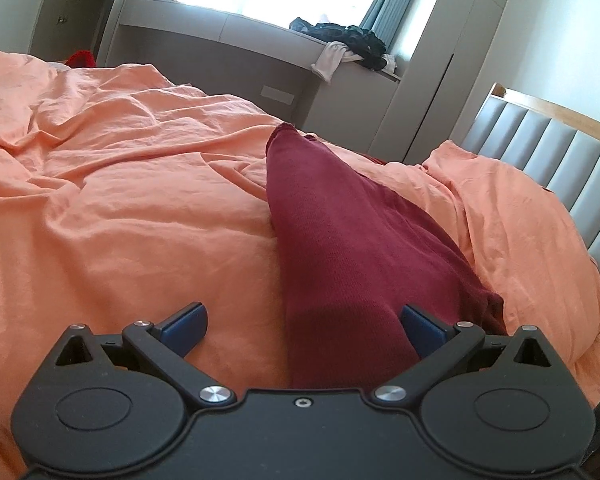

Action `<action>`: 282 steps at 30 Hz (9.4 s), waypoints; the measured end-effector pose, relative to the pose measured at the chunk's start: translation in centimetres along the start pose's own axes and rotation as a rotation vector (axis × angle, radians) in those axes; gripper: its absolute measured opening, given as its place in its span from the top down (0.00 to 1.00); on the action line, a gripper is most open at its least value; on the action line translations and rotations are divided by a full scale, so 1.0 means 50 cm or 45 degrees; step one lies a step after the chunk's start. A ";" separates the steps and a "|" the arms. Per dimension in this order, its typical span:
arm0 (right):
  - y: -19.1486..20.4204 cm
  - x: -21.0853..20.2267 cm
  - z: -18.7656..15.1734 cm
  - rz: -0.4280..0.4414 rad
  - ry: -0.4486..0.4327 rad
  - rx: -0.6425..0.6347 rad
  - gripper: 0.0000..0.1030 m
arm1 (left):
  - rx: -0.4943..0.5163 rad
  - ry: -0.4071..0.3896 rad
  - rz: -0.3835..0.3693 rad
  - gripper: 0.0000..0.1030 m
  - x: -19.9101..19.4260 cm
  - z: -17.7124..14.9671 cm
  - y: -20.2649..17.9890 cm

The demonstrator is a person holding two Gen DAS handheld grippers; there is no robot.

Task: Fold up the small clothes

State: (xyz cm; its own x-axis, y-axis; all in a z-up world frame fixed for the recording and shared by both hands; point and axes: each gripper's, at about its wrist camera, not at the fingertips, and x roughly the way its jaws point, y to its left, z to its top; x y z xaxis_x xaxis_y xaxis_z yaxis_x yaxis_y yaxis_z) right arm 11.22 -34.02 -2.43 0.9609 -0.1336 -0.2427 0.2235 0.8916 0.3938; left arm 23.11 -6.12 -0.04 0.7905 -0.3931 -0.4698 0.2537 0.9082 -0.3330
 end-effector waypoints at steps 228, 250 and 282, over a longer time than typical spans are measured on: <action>0.419 0.156 0.123 0.508 -0.186 -0.417 0.81 | 0.108 -0.276 0.046 0.76 0.029 0.226 0.122; 0.339 0.238 0.093 0.303 0.077 -0.284 0.30 | 0.027 -0.113 0.214 0.37 0.075 0.208 0.143; 0.345 -0.123 0.136 0.408 -0.399 -0.411 0.00 | 0.128 -0.449 0.285 0.01 -0.215 0.119 0.074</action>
State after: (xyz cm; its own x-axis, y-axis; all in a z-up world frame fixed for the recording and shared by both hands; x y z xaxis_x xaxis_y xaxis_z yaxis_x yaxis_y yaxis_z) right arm 10.27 -20.74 11.87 0.9863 0.0878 0.1398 -0.1024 0.9896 0.1008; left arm 18.84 2.31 8.63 0.9699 -0.1276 -0.2073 0.0938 0.9818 -0.1654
